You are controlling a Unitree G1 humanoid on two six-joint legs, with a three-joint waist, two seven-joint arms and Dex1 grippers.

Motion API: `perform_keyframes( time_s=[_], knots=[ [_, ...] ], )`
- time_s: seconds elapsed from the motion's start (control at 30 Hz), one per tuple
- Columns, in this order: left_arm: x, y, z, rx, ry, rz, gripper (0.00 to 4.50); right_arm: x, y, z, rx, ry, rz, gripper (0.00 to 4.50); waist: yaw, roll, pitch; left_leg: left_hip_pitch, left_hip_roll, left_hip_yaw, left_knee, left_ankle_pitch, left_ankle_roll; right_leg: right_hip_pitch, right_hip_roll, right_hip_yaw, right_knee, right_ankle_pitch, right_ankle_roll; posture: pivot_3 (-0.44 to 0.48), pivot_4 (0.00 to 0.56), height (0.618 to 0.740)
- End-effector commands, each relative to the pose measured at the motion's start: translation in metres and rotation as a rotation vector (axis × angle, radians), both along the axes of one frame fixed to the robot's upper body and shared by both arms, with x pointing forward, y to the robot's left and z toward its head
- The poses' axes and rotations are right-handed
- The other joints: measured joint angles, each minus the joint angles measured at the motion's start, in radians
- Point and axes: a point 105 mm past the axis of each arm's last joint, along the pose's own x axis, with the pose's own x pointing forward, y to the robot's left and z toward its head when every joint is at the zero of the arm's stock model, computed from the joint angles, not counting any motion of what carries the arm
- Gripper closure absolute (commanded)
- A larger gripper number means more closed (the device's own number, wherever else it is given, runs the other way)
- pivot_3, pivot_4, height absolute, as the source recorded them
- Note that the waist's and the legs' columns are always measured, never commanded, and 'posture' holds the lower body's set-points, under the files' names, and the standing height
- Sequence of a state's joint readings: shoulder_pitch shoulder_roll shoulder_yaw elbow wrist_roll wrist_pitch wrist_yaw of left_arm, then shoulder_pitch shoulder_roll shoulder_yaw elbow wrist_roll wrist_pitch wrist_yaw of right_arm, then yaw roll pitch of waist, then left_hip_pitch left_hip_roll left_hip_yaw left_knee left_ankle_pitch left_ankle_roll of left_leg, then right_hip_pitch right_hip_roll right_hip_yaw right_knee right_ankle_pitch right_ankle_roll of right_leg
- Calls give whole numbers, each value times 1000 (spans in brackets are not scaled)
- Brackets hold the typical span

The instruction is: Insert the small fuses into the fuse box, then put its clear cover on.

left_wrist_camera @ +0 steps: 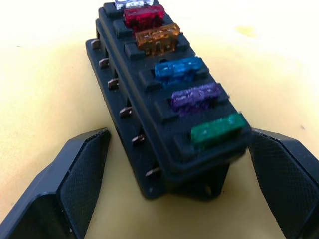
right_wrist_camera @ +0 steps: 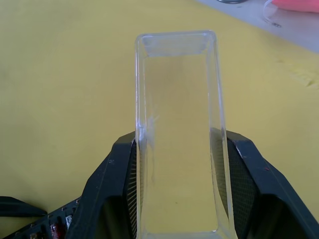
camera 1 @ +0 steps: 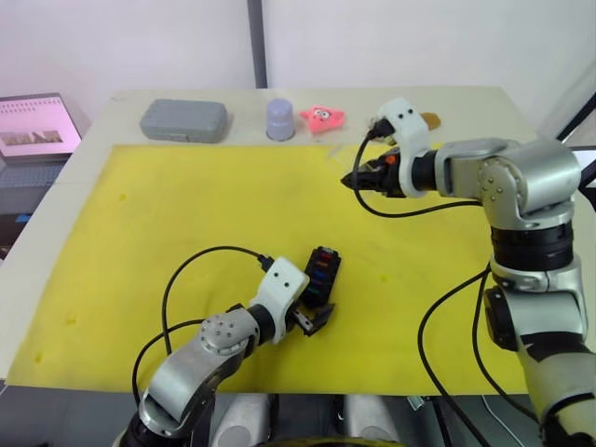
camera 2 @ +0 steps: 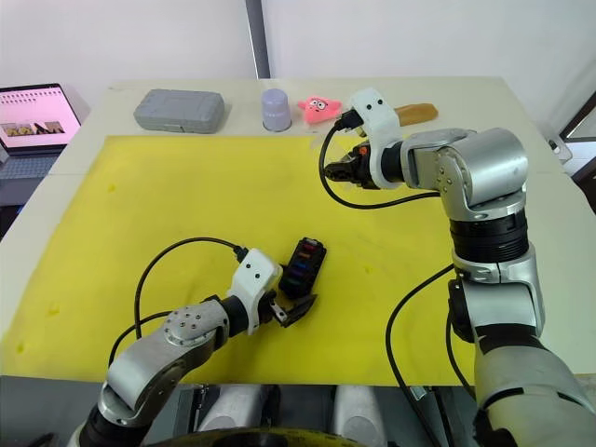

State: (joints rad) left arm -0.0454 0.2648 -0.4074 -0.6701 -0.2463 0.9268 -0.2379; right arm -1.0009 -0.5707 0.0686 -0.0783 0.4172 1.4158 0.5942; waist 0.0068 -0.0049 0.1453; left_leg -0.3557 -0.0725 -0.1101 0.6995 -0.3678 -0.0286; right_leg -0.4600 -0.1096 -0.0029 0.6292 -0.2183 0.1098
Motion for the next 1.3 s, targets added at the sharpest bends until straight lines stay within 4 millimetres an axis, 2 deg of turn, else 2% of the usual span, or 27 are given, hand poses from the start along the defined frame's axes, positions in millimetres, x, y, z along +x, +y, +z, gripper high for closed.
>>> perform_keyframes(
  time_s=[0.03, 0.3, 0.4, 0.6, 0.83, 1.13, 1.3],
  knots=[
    [8, 8, -3, 34, -24, 70, 0, -3, 4, 23, 11, -88, 23, 2802, 2, 0, 0, 0, 0, 0, 0, 0, 0, 0, 0, 0, 0, 0, 0, 0, 150, 740],
    [26, 46, -1, 133, -90, 49, 0, -2, 6, 24, 10, -121, 30, 2802, -7, 0, 0, 0, 0, 1, 0, 0, 0, -1, 2, 0, 0, 0, 0, 0, 150, 740],
    [32, 60, 1, 160, -112, -1, 0, -8, 8, 28, 9, -142, 68, 2802, -17, 0, 0, 0, 1, 0, -1, 0, -1, -1, 2, 0, 0, 0, 0, 0, 150, 740],
    [57, 80, 16, 165, -151, -108, 0, -16, 6, 27, -5, -166, 96, 2802, -18, 0, 0, 0, 1, 0, -1, 0, -1, -1, 3, 0, 0, 0, 0, 0, 150, 740],
    [46, 71, 7, 88, -45, -355, 0, -18, -1, 26, -9, -183, 73, 2802, -19, 1, 0, 0, 1, 0, -2, 0, -1, -2, 3, 0, 0, 0, 0, 0, 150, 740],
    [72, 63, 7, 113, -81, -508, 0, -19, -3, 28, -6, -207, 59, 2802, -1, 0, 0, 0, -1, -1, 0, 0, -1, 0, 1, -1, -1, 0, 0, 0, 150, 740],
    [71, 54, 7, 116, -58, -621, 0, -20, -3, 30, -3, -221, 55, 2802, 6, 0, 0, 0, -2, -1, 0, 0, -1, 0, 1, -1, 0, 0, 0, 0, 150, 740]
  ],
)
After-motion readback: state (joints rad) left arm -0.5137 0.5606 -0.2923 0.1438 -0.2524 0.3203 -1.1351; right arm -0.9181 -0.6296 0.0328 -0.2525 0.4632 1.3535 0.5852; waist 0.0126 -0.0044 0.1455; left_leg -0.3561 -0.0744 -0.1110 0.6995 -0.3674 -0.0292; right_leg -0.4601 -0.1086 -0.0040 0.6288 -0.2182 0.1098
